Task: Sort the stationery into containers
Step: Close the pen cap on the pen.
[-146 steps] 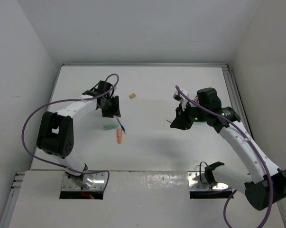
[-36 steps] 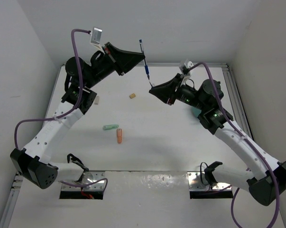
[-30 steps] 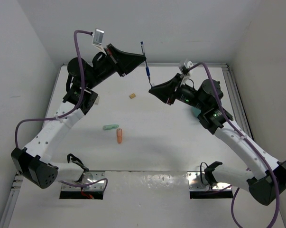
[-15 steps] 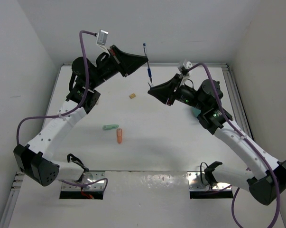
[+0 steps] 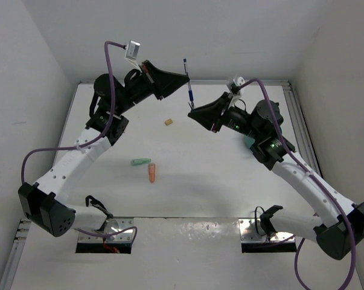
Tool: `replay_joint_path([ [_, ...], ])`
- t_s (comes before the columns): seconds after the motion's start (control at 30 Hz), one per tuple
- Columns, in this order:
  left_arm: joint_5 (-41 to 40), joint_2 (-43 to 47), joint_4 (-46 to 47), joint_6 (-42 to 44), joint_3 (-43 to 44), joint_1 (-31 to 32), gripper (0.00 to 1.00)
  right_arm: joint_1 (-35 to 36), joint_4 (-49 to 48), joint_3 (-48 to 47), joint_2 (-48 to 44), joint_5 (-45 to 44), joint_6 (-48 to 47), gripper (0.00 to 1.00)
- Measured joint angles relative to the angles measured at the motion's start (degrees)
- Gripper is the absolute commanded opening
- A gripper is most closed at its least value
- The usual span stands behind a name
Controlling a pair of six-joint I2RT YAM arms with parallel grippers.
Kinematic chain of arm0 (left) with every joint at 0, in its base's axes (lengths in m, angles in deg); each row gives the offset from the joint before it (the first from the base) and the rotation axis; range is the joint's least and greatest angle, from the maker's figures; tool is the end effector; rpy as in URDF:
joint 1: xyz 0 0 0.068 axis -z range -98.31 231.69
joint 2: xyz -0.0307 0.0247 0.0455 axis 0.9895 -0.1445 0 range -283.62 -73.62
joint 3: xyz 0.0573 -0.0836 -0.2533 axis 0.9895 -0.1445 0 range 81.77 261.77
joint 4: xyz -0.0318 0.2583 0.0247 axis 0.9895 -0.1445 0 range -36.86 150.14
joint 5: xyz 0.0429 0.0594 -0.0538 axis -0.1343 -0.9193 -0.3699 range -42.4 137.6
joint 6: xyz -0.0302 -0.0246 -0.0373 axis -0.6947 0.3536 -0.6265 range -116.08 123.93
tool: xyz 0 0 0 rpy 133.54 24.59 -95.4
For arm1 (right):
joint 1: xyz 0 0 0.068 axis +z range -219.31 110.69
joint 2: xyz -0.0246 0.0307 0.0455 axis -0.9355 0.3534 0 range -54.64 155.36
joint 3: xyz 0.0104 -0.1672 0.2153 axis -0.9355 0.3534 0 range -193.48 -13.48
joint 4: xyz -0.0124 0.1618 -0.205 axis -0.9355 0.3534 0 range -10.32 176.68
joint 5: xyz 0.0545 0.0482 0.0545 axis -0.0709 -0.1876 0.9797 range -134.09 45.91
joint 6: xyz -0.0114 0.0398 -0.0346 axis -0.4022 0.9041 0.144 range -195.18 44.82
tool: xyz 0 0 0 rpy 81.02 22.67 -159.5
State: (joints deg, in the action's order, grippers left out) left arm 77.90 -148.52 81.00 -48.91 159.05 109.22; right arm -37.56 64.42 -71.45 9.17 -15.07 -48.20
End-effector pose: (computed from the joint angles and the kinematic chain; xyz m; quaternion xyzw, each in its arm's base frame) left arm 0.2487 -0.1498 0.4799 0.0966 0.5660 -0.6299 0.5230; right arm 0.2096 0.1498 0.4023 -0.2170 0.6175 0.5033 0.5642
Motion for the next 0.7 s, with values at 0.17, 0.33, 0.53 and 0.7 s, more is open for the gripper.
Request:
replay_joint_path([
  [0.17,0.2,0.0,0.8,-0.7,-0.8,0.2,0.00,0.0,-0.6,-0.1,0.1,-1.1,0.0,0.00],
  [0.33,-0.6,0.1,2.4,-1.2,-2.8,0.2,0.00,0.0,-0.7,-0.1,1.0,-2.1,0.0,0.00],
  [0.53,-2.1,1.1,4.2,-1.5,-5.5,0.2,0.00,0.1,-0.5,-0.3,1.9,-2.8,0.0,0.00],
  [0.7,-3.5,2.6,6.3,-2.0,-8.3,0.2,0.00,0.3,-0.5,-0.6,2.0,-4.3,-0.2,0.00],
])
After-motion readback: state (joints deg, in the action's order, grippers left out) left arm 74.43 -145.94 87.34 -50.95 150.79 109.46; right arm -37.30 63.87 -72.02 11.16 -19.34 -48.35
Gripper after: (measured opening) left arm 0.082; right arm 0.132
